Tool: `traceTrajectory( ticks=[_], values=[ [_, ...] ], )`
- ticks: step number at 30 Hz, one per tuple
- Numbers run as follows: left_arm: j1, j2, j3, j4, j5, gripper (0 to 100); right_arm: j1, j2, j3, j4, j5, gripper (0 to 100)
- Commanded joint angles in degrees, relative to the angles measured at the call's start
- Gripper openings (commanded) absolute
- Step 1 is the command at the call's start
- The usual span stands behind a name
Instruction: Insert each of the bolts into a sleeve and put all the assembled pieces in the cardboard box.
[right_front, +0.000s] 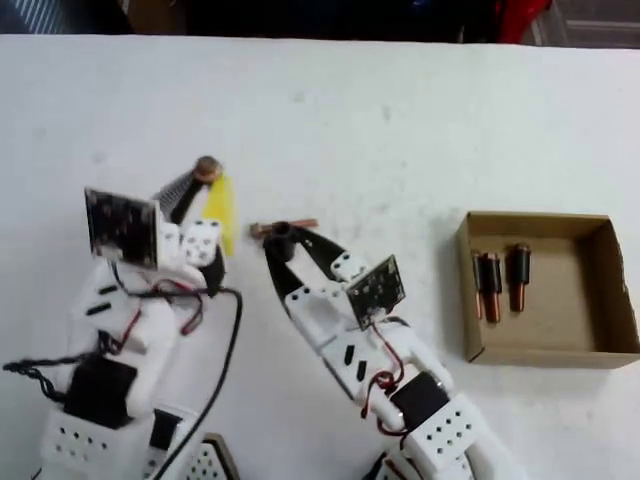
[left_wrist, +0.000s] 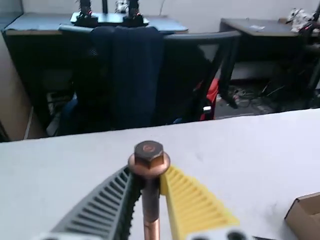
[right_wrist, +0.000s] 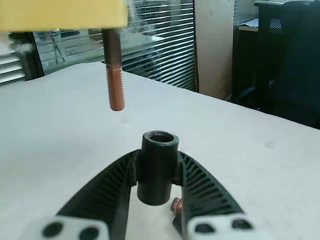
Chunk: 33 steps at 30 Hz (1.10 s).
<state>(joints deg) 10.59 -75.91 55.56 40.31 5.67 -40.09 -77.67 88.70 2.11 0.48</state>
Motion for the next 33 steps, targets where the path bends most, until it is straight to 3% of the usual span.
traceTrajectory(
  ticks=[1,7,13,16,19,33],
  values=[
    [5.5,-6.4,1.6,-4.7,0.7,2,-0.3,0.1,1.2,-6.0,-0.2,1.9],
    [6.3,-10.9,3.7,-5.1,0.9,2,-0.3,0.1,2.8,-7.7,-0.2,1.9],
    [12.2,-12.1,4.3,-5.2,2.5,2,-0.3,-0.2,4.1,-7.8,0.0,1.9],
    [14.5,-12.1,4.5,-5.1,2.5,2,-0.3,-0.2,4.3,-7.8,4.5,1.9],
    [14.8,-12.2,5.2,-5.3,2.5,2,-0.3,-0.3,4.4,-7.7,8.1,1.9],
    [14.5,-12.1,8.6,-8.4,2.4,2,-0.2,-0.3,4.4,-7.7,8.0,1.9]
  ],
)
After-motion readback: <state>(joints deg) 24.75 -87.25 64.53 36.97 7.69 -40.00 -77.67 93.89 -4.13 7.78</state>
